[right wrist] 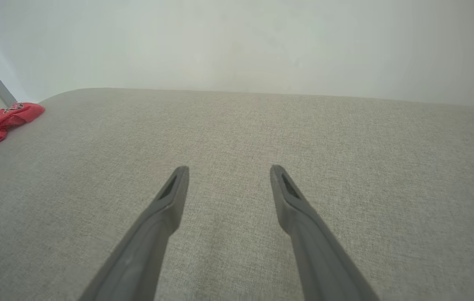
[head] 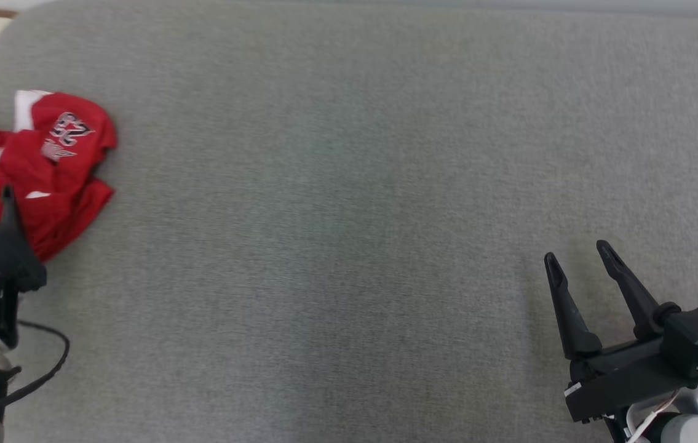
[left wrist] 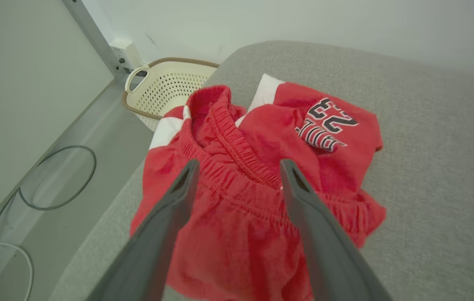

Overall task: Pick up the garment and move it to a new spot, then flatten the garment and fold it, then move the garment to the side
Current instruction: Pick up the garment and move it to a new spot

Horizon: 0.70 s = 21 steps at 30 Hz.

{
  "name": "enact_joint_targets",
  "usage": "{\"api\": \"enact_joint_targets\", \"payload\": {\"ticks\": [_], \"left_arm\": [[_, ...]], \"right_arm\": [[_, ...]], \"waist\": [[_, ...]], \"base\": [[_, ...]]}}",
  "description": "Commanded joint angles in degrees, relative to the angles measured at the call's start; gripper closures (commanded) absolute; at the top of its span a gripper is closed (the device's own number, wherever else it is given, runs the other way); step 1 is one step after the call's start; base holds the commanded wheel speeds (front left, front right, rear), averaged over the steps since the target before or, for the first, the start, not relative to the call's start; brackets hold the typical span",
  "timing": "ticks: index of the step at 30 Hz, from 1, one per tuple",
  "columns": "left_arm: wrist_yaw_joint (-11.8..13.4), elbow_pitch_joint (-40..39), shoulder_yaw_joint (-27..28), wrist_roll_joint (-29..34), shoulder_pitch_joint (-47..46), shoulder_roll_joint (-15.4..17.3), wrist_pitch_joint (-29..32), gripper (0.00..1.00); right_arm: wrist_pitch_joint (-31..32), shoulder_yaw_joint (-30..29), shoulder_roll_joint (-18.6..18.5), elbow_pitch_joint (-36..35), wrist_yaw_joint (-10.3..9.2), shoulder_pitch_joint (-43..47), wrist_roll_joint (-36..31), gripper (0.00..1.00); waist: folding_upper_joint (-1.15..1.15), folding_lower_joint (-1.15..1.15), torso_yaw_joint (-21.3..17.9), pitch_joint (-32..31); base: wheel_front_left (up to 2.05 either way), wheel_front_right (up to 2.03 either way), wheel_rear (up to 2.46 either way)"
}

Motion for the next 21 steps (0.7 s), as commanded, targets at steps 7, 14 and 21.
{"api": "enact_joint_targets", "payload": {"ticks": [7,14,21], "left_arm": [[-1.0,9.0,0.8,-2.3,-1.2,0.1,1.3,0.25],[-1.0,13.3,1.1,-2.3,-2.2,0.7,-2.3,1.0],[0.4,11.4,0.2,0.1,-4.7,2.9,-11.5,1.0]], "right_arm": [[-0.4,0.3,-0.8,0.7,-0.04,-1.3,0.8,0.0],[0.2,-0.1,-1.0,0.8,-0.04,-1.0,1.1,0.0],[-0.5,-0.7,0.5,1.8,-0.04,0.6,1.1,0.0]], "waist": [[-0.02,-0.02,-2.9,2.9],[-0.02,-0.02,-2.9,1.3],[-0.02,-0.02,-2.3,-2.2]], "base": [[0.0,0.0,0.0],[0.0,0.0,0.0],[0.0,0.0,0.0]]}}
